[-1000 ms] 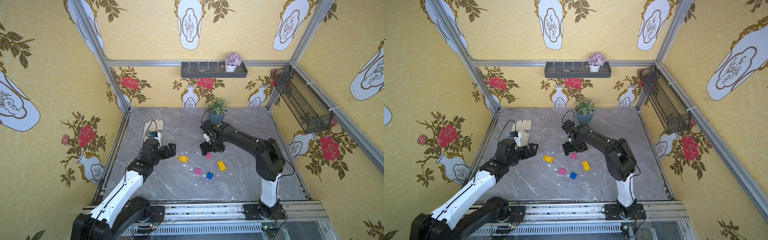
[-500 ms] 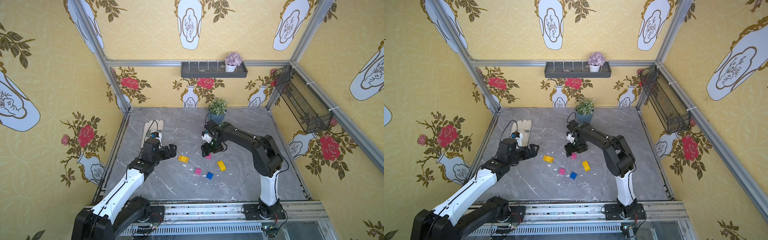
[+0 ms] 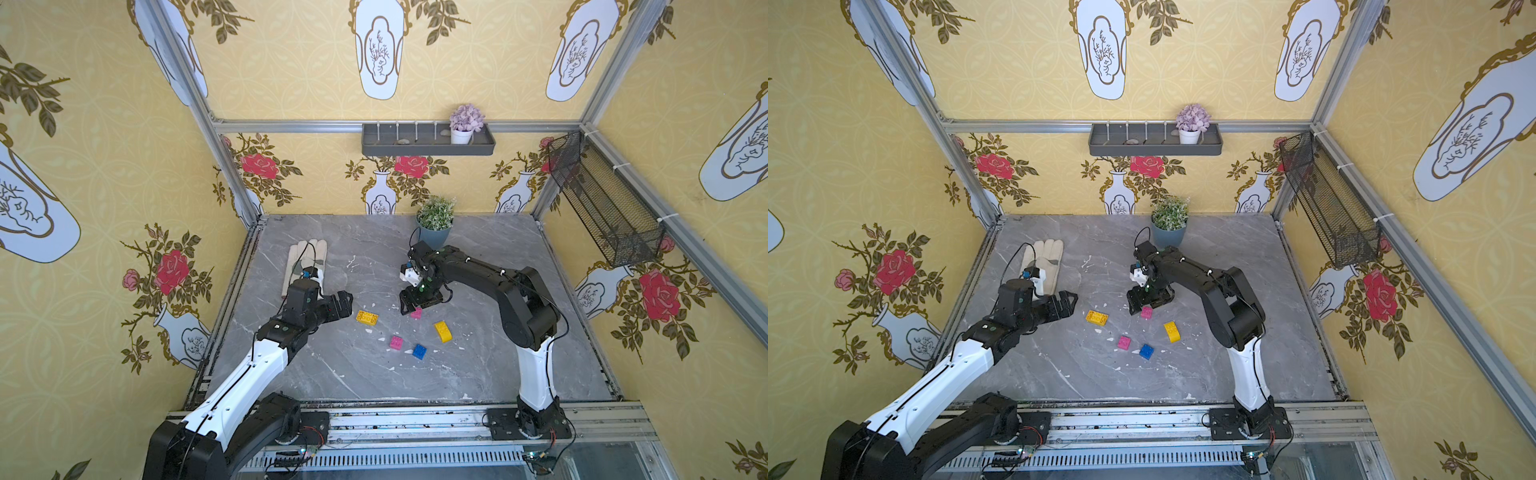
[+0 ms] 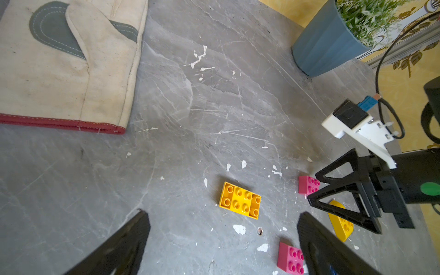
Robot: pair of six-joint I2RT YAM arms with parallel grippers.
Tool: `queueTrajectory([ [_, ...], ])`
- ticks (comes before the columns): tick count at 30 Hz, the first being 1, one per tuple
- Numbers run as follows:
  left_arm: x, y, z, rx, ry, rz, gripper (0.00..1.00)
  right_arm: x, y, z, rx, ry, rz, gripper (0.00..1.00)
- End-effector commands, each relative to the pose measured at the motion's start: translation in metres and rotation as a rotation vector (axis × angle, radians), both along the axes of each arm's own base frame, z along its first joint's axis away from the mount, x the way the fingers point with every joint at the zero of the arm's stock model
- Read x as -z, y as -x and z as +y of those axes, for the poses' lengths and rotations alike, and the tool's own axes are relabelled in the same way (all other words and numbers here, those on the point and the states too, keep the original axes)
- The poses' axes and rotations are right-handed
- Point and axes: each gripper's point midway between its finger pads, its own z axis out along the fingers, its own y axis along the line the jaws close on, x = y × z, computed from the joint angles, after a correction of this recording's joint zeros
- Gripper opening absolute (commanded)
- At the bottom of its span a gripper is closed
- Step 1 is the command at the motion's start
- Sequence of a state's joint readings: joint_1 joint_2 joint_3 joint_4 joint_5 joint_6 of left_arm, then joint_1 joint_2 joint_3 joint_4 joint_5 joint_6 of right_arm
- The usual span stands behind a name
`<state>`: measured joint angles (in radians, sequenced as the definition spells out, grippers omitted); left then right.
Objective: Assemble the letter s with lego
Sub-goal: Pick up the lego brick from the center of the board.
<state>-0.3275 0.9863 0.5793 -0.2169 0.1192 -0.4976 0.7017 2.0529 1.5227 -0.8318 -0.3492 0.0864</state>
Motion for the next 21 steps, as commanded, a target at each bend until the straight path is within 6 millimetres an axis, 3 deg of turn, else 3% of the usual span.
queueTrajectory([
  [1,0.002,0.001,0.0,0.011,-0.005,-0.003,0.99,-0.001,0.004,0.003,0.005,-0.01,0.006,0.8],
  [9,0.004,0.004,0.001,0.015,-0.017,0.001,0.99,-0.001,0.009,0.005,-0.004,0.022,-0.019,0.69],
  [13,0.005,0.004,0.001,0.017,-0.019,0.003,0.99,0.007,0.002,-0.003,-0.005,0.119,-0.076,0.6],
  [21,0.007,0.004,0.001,0.018,-0.023,0.007,0.99,0.008,-0.005,-0.006,-0.03,0.197,-0.157,0.53],
])
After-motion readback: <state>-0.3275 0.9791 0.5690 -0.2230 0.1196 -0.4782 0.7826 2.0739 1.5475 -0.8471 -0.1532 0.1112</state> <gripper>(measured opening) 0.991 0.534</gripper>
